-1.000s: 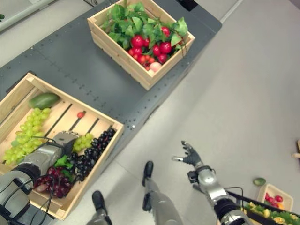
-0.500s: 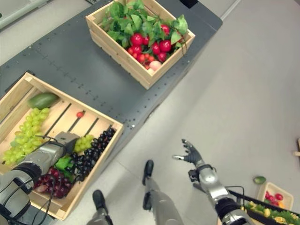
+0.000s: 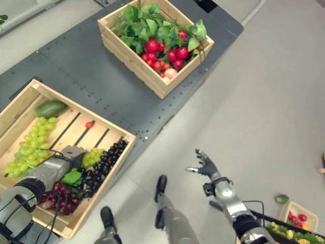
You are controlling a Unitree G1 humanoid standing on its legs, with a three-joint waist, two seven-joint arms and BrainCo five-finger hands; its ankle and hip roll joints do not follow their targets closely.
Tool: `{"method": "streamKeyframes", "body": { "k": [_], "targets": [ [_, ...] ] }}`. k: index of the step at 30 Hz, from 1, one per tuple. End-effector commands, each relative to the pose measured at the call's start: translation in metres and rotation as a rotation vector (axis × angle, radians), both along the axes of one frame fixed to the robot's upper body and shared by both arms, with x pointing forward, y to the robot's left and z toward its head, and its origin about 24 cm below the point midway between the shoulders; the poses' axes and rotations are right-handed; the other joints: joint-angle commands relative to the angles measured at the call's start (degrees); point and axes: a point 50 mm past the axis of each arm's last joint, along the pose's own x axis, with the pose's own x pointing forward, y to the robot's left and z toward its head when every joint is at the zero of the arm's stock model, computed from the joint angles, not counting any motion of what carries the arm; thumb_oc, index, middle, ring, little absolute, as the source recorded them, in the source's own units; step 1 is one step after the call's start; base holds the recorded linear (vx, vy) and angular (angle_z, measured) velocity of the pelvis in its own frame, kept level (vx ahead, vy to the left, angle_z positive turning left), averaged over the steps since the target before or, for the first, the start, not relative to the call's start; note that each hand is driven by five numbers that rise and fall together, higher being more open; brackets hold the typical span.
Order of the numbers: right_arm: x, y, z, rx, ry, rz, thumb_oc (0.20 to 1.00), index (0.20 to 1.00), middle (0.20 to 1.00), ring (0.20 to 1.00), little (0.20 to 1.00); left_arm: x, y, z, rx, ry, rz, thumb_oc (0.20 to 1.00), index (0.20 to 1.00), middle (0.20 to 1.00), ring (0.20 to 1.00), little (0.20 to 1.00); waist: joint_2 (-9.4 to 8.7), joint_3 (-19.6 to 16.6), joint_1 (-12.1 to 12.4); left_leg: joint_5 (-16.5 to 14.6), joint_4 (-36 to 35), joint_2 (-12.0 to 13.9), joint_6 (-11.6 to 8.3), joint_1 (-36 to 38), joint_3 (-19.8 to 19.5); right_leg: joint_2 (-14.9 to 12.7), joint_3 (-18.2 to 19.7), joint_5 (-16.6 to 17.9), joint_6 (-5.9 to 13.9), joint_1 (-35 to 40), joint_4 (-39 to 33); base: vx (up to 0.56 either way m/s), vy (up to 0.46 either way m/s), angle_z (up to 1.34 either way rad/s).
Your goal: Pick up the fruits from the basket on one side to the basket on the other side
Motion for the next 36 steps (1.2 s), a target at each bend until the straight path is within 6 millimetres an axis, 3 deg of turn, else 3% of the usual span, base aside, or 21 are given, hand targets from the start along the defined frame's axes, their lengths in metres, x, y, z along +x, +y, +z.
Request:
{"method": "streamKeyframes", "body": {
  "k": [1,7,9,17,21,22,24,25,26,27,28,29,30,31,36],
  "targets": [
    [0.003,0.000,0.014,0.085,-0.103,-0.051,1.000,1.000,1.000,1.000,1.000,-0.025,0.008,-0.026,-0.209,-0.057,0.188,0.200,0.200,0.200,0.200,0.200,-1.71,-0.5,0.4,-6.4,9.0,-4.7,5.34,-3.3,-0.9,3.6,-1.4,-8.5,5.93,4.4,2.8,0.01,-0.002,0.06],
    [-0.006,0.001,0.007,0.089,-0.082,-0.046,1.000,1.000,1.000,1.000,1.000,-0.005,0.013,0.001,-0.309,-0.250,0.258,0.200,0.200,0.200,0.200,0.200,-1.37,-1.2,1.0,-5.8,7.7,-5.1,5.00,-1.1,-0.8,3.2,-1.7,-8.9,5.99,6.4,2.4,0.00,-0.003,0.03],
    [-0.012,0.001,0.003,0.091,-0.068,-0.046,1.000,1.000,1.000,1.000,1.000,0.003,0.025,0.026,-0.328,-0.375,0.280,0.200,0.200,0.200,0.200,0.200,-1.05,-1.7,1.5,-5.4,6.7,-5.4,4.85,0.1,-1.0,3.0,-1.9,-9.1,6.05,7.6,2.1,0.02,-0.014,0.11],
    [-0.027,0.000,-0.010,0.099,-0.012,-0.038,1.000,1.000,1.000,1.000,1.000,-0.002,0.060,0.070,-0.367,-0.608,0.366,0.200,0.200,0.200,0.200,0.200,-0.41,-2.6,3.0,-4.6,4.9,-6.3,4.71,3.0,-0.8,2.7,-2.6,-9.7,6.10,10.6,1.4,0.00,-0.006,0.09],
    [-0.033,0.001,-0.015,0.109,0.006,-0.046,1.000,1.000,1.000,1.000,1.000,-0.002,0.054,0.079,-0.539,-0.758,0.379,0.200,0.200,0.200,0.200,0.200,0.32,-3.2,3.8,-4.1,3.4,-6.8,4.61,5.1,-0.8,2.6,-3.1,-10.0,6.23,12.3,1.1,-0.01,0.003,0.11],
    [-0.035,-0.001,-0.016,0.110,0.010,-0.051,1.000,1.000,1.000,1.000,1.000,-0.003,0.052,0.080,-0.562,-0.774,0.368,0.200,0.200,0.200,0.200,0.200,0.00,-3.0,4.0,-2.7,3.3,-7.4,5.08,4.9,-0.2,1.7,-4.1,-9.2,5.80,12.2,1.3,-0.07,0.006,0.10],
    [-0.037,0.001,-0.020,0.110,0.025,-0.053,1.000,1.000,1.000,1.000,1.000,-0.001,0.041,0.072,-0.705,-0.817,0.393,0.200,0.200,0.200,0.200,0.200,0.45,-3.4,4.2,-2.4,2.8,-7.6,4.95,6.1,-0.2,1.4,-4.7,-9.4,5.94,13.6,1.0,0.00,0.000,0.11],
    [-0.042,-0.019,-0.016,0.095,0.015,-0.104,1.000,1.000,1.000,1.000,1.000,0.006,0.026,0.194,-0.833,-1.082,0.094,0.200,0.200,0.200,0.200,0.200,1.11,-3.8,5.3,-2.5,2.4,-7.8,5.01,6.7,-0.4,1.3,-5.4,-9.5,6.17,14.2,0.8,0.03,0.016,0.16],
    [-0.046,-0.016,-0.021,0.101,0.027,-0.128,1.000,1.000,1.000,1.000,1.000,-0.018,0.029,0.138,-0.844,-0.974,0.127,0.200,0.200,0.200,0.200,0.200,1.53,-3.4,6.8,-2.0,2.2,-8.0,5.03,7.0,-0.8,0.7,-6.0,-9.6,6.17,15.0,0.7,0.02,0.023,0.20],
    [-0.051,-0.014,-0.029,0.094,0.062,-0.127,1.000,1.000,1.000,1.000,1.000,-0.050,0.037,0.069,-0.864,-0.879,0.289,0.200,0.200,0.200,0.200,0.200,2.04,-3.4,6.9,-1.8,1.7,-8.1,4.98,7.7,-1.0,0.5,-6.2,-9.8,6.27,15.7,0.4,0.02,0.049,0.40],
    [-0.047,-0.017,-0.024,0.084,0.034,-0.141,1.000,1.000,1.000,1.000,1.000,-0.055,0.005,0.068,-0.996,-0.889,0.233,0.200,0.200,0.200,0.200,0.200,2.05,-3.4,7.9,-1.8,1.5,-8.2,4.94,8.1,-1.3,0.4,-6.6,-10.1,6.28,16.2,0.3,0.03,0.021,0.37],
    [-0.048,-0.017,-0.025,0.079,0.037,-0.135,1.000,1.000,1.000,1.000,1.000,-0.059,0.005,0.067,-0.995,-0.886,0.245,0.200,0.200,0.200,0.200,0.200,2.29,-3.5,7.5,-1.8,1.5,-8.1,4.92,8.3,-1.3,0.4,-6.6,-10.1,6.29,16.4,0.3,0.03,0.007,0.33],
    [-0.047,-0.016,-0.026,0.076,0.049,-0.128,1.000,1.000,1.000,1.000,1.000,-0.064,-0.005,0.052,-1.028,-0.822,0.241,0.200,0.200,0.200,0.200,0.200,2.58,-3.8,7.9,-1.6,1.2,-8.1,4.95,8.8,-1.7,0.4,-6.7,-10.4,6.16,16.8,0.2,0.02,0.017,0.23],
    [-0.050,-0.023,-0.028,0.069,0.065,-0.150,1.000,1.000,1.000,1.000,1.000,-0.067,-0.002,0.061,-1.014,-0.834,0.220,0.200,0.200,0.200,0.200,0.200,3.02,-4.3,8.2,-1.6,0.7,-8.2,4.95,9.4,-1.7,0.4,-7.0,-10.7,6.20,17.5,0.2,0.02,0.016,0.28],
    [-0.054,-0.024,-0.033,0.053,0.101,-0.138,1.000,1.000,1.000,1.000,1.000,-0.068,0.004,0.070,-1.001,-0.881,0.229,0.200,0.200,0.200,0.200,0.200,4.11,-5.4,8.5,-1.6,-0.4,-8.4,5.04,10.9,-1.5,0.5,-7.5,-11.1,6.20,18.7,0.2,0.04,0.023,0.09]
  ]
}}
